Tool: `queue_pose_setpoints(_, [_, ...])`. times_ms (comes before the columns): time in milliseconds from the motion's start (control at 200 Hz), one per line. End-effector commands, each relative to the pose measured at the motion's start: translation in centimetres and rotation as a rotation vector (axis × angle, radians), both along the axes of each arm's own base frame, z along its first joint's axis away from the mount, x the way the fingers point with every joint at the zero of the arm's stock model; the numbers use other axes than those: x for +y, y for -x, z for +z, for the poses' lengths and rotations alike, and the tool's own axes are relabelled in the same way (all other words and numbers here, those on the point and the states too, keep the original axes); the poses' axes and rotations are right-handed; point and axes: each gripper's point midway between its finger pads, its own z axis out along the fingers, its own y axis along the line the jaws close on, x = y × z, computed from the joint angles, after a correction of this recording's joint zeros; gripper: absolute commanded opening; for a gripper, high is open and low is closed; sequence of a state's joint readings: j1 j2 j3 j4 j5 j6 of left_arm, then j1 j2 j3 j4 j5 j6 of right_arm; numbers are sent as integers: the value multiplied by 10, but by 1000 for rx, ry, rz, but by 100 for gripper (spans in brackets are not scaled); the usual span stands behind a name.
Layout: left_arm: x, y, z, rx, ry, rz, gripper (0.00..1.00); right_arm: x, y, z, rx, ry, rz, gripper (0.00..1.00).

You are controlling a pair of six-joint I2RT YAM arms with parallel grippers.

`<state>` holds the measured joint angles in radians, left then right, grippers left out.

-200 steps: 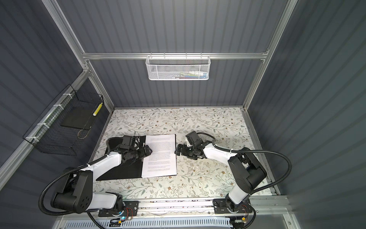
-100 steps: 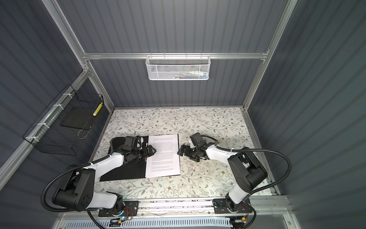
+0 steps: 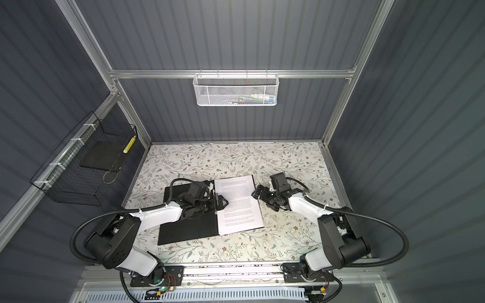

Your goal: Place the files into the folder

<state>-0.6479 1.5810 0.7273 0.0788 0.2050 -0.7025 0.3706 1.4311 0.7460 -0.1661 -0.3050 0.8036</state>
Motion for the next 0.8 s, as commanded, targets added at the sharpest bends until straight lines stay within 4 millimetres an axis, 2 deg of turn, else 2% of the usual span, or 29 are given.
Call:
queue_pose_setpoints(0, [-28,9,-14,53,-3,-29,100,-22,9,1,-1,105,-21,99])
queue_pose_setpoints(100, [-57,9,-14,48,8,-80,100,-32,12,9,-27,142,-45,99])
queue_pose_setpoints(180, [-66,5,-14,53,12,-80,100,-36,13,13,-43,151,-54,99])
queue_pose_setpoints(255, [-59,0,-12,43,-28,-60,100,-34,15,15,-47,144,-40,99])
queue_pose_setpoints(320, [-50,-4,-1,21,-42,-55,100,-32,17,15,-47,137,-25,99])
queue_pose_setpoints(450, [-30,-9,22,25,28,-42,100,-25,21,12,-44,119,17,99])
queue_pose_setpoints(545, [-21,-20,27,35,78,-45,100,-16,22,9,-43,104,45,99])
queue_pose_setpoints(640, [-25,-31,34,45,180,-87,100,-6,21,8,-46,85,68,99])
queue_pose_setpoints(795, [-36,-47,29,53,219,-118,100,6,21,8,-45,63,100,99])
